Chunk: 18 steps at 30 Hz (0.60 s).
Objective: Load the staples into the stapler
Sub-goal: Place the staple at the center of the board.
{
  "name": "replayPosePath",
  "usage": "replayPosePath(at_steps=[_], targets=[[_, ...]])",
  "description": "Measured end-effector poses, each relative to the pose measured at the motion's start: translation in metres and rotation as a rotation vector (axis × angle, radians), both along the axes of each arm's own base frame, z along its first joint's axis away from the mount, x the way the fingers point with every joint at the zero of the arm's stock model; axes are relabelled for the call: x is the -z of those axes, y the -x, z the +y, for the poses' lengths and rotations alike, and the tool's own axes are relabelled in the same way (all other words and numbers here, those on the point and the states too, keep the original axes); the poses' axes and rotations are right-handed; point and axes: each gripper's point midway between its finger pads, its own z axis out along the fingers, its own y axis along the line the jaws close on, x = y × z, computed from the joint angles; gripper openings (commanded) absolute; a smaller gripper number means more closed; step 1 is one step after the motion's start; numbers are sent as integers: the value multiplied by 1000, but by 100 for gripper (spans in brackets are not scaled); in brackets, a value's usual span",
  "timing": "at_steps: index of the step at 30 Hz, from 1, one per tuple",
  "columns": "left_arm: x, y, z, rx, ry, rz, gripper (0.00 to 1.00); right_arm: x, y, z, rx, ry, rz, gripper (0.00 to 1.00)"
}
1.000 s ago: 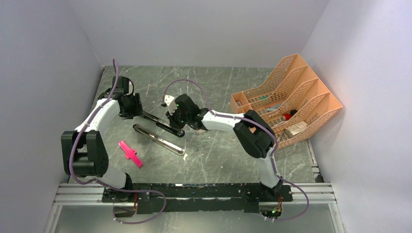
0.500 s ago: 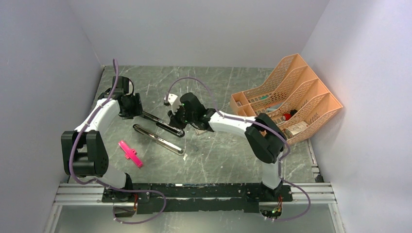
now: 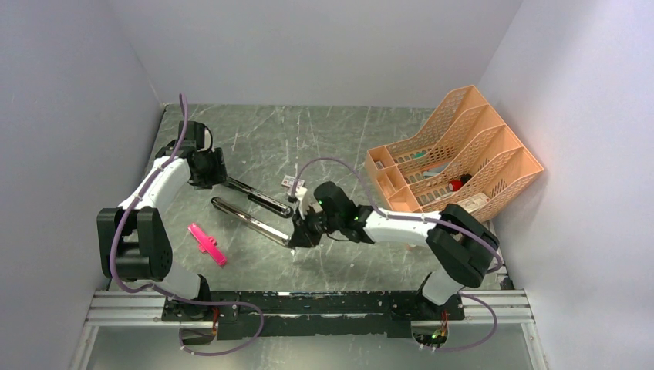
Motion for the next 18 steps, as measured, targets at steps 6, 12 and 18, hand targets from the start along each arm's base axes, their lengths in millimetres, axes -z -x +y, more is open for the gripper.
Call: replayPosePath(at_steps=[6,12,18], targets=[[0,0,-1,2,4,0,56,34,45,-31,-17,56,135,12],[1,1,-1,3,6,2,56,47,60,-40,-27,70,192,12],[2,2,-2,6,10,5,55,59,64,-39,-32,75,217,13]])
